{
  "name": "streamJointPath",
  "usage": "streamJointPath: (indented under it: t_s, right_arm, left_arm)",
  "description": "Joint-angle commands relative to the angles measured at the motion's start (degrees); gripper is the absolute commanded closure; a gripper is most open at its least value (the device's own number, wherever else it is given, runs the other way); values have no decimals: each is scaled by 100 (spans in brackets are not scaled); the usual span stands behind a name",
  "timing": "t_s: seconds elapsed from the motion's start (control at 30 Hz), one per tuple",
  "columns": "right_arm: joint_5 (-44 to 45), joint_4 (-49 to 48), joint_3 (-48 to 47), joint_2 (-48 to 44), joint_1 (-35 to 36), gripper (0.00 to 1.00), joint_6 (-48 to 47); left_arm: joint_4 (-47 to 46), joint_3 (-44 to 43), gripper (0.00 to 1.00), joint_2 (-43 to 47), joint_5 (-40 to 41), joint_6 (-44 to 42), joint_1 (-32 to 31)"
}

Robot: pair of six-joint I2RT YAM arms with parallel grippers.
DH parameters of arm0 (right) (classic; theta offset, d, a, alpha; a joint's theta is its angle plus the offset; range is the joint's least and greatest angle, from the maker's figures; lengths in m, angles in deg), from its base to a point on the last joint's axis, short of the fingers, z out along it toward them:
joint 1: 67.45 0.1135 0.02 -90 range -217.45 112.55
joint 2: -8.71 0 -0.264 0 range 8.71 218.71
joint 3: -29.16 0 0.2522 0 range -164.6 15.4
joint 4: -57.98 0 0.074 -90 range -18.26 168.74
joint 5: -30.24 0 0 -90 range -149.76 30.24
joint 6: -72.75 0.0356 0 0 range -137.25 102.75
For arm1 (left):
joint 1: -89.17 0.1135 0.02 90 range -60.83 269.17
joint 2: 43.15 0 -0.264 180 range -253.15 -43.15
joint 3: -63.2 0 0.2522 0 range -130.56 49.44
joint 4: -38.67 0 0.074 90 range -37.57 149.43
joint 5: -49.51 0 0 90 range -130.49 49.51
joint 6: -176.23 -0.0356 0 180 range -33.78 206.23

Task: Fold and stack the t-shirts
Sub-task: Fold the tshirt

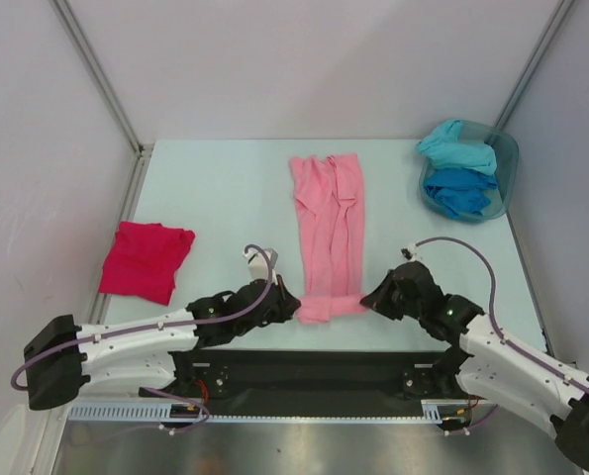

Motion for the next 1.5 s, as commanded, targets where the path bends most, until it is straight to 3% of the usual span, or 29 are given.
streamJointPath:
  t_s: [0.0, 0.1, 0.33, 0.8, 1.47]
  right_arm:
    - [-22, -299, -549, 300, -640, 100, -602]
    - [-374, -624, -760, 634, -1292, 100, -892]
    - [-734, -1134, -1165, 1504, -1935, 100, -1253]
    - [-1016, -2575, -1507, 3429, -1962, 100, -1183]
    - [-1174, -2814, -3274, 5258, -2129, 100, -1200]
  left_arm:
    - [-190, -357, 100, -161, -12, -584, 509]
    - [-322, -603, 100, -468, -126, -970, 914]
    - [-874, -1086, 100, -1399, -636, -1682, 1715]
    - [-1395, -2237, 100, -3228, -1339, -2026, 2295]
    - [-1158, -3713, 100, -4555, -1629, -2413, 3077]
